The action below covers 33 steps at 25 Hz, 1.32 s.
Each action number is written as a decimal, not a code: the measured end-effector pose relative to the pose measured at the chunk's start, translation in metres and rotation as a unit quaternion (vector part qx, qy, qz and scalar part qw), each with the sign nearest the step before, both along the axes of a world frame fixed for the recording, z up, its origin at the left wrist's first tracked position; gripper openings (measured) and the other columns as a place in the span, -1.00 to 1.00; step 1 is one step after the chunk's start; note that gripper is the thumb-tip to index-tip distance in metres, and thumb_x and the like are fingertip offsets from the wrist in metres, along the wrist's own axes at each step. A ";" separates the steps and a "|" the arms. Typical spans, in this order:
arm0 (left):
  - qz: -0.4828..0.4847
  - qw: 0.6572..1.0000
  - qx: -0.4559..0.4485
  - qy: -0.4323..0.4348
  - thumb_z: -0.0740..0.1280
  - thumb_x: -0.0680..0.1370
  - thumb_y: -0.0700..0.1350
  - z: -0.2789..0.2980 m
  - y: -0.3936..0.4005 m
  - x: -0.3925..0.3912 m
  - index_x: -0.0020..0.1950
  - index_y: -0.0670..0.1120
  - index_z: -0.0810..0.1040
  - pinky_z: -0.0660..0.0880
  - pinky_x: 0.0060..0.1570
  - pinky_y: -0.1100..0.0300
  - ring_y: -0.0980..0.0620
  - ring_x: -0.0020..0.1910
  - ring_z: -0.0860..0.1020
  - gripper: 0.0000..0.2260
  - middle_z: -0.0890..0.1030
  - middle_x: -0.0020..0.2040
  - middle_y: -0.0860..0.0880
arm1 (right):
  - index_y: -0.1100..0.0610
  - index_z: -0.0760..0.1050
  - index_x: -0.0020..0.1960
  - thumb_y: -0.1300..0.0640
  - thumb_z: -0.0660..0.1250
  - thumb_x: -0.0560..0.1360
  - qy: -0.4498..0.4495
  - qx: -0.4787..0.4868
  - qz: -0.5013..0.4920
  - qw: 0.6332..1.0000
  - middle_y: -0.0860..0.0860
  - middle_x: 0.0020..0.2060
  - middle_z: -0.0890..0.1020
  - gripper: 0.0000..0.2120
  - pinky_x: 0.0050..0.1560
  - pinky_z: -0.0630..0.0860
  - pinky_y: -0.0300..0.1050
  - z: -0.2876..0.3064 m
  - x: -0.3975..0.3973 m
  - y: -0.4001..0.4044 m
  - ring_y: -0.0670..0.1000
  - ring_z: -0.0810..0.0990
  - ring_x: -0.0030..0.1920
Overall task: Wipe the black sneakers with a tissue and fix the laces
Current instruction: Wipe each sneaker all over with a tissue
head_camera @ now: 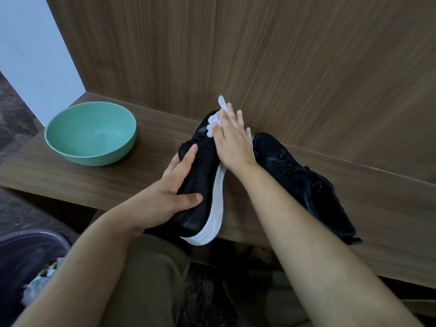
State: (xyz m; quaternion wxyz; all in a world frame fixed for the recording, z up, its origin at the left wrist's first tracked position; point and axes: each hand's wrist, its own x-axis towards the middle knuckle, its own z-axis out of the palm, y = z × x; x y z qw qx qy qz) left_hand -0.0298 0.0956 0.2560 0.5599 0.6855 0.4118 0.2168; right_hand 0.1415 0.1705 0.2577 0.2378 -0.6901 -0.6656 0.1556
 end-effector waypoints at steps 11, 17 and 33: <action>0.076 0.996 -0.032 -0.034 0.10 0.43 0.21 0.006 -0.007 -0.005 0.47 0.30 -0.08 -0.11 0.30 0.37 0.47 0.35 -0.24 -0.36 -0.15 0.47 0.33 | 0.05 0.12 0.50 0.04 -0.01 0.57 -0.105 0.088 0.111 0.984 -0.06 0.51 0.16 -0.50 0.48 0.02 0.07 -0.021 -0.047 -0.156 -0.05 0.05 0.51; 0.041 0.999 0.017 0.029 0.30 0.50 0.02 -0.001 -0.001 -0.003 0.47 0.26 -0.20 -0.08 0.29 0.36 0.42 0.36 -0.20 -0.24 -0.24 0.47 0.31 | 0.09 0.26 0.45 0.06 -0.05 0.63 -0.105 -0.004 0.004 0.994 -0.03 0.49 0.24 -0.58 0.44 0.01 0.24 0.008 0.000 0.021 0.04 0.07 0.51; 0.070 0.997 -0.020 -0.018 0.17 0.58 -0.03 0.001 -0.003 -0.004 0.43 0.37 -0.08 -0.05 0.31 0.40 0.50 0.34 -0.11 -0.42 -0.05 0.40 0.42 | 0.01 -0.04 0.54 -0.13 -0.23 0.61 -0.017 0.049 0.121 0.991 -0.14 0.52 -0.01 -0.47 0.47 -0.09 -0.10 -0.038 -0.030 -0.192 -0.20 -0.13 0.50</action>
